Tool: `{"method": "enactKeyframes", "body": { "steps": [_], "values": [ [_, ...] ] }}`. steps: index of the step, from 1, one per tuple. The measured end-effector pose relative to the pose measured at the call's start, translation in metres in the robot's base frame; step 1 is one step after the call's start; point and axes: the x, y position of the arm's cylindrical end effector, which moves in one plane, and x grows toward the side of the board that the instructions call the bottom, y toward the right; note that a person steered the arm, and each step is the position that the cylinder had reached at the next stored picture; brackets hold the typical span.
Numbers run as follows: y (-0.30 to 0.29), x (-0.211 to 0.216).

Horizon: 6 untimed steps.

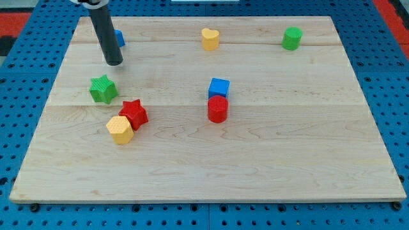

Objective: Keep blue cube on right side of red circle

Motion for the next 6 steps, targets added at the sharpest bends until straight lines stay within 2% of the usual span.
{"method": "enactKeyframes", "body": {
  "steps": [1, 2, 3, 4, 5, 6],
  "values": [
    [0.000, 0.013],
    [0.029, 0.015],
    [0.106, 0.016],
    [0.121, 0.050],
    [0.196, 0.052],
    [0.240, 0.067]
  ]
}}
